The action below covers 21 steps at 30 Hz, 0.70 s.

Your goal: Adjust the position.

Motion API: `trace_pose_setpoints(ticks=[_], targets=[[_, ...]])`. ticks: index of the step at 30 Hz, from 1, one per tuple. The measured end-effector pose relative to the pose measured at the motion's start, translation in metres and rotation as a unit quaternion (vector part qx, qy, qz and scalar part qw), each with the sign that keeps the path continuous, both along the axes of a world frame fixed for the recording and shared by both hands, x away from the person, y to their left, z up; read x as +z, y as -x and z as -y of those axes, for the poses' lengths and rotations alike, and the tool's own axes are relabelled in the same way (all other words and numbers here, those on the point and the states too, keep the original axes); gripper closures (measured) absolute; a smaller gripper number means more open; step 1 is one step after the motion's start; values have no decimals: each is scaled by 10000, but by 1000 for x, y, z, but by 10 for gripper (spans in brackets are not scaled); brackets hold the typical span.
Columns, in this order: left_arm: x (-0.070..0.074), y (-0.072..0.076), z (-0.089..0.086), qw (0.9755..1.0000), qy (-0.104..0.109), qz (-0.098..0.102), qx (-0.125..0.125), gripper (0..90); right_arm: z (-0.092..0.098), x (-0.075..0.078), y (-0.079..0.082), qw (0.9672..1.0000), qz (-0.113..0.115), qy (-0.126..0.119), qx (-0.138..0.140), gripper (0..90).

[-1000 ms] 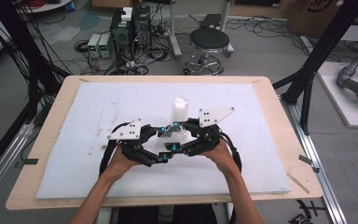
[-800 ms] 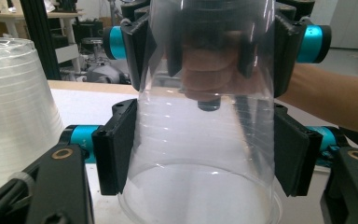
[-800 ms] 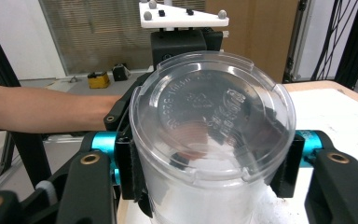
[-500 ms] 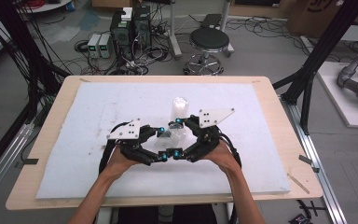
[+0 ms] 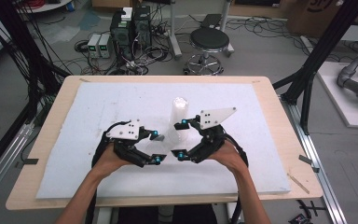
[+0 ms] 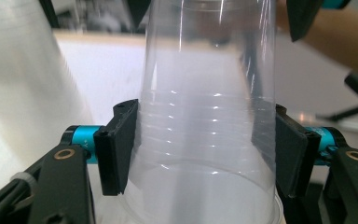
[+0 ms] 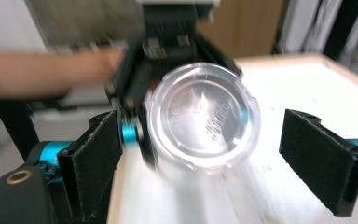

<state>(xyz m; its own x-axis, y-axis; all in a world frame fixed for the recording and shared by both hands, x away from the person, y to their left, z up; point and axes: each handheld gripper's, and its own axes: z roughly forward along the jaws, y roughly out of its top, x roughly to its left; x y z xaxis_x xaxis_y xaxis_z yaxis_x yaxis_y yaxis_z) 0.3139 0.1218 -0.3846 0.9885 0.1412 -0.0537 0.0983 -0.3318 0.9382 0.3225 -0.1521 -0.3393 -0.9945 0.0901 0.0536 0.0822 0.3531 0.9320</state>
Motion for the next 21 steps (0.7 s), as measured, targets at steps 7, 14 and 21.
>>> trace_pose_setpoints(ticks=[7, 14, 21], targets=[[15, -4, -1, 9904, -1341, -220, -272, 322, -7, 7, 1, 9921, 48, 1242, 169, 146], [23, -8, 3, 9756, -2123, -410, -392, 322, -16, 8, -2, 9758, 85, 2172, 248, 146], [33, -13, 11, 9581, -2771, -619, -372, 323, -24, 7, -4, 9493, 198, 3126, 268, 147]])
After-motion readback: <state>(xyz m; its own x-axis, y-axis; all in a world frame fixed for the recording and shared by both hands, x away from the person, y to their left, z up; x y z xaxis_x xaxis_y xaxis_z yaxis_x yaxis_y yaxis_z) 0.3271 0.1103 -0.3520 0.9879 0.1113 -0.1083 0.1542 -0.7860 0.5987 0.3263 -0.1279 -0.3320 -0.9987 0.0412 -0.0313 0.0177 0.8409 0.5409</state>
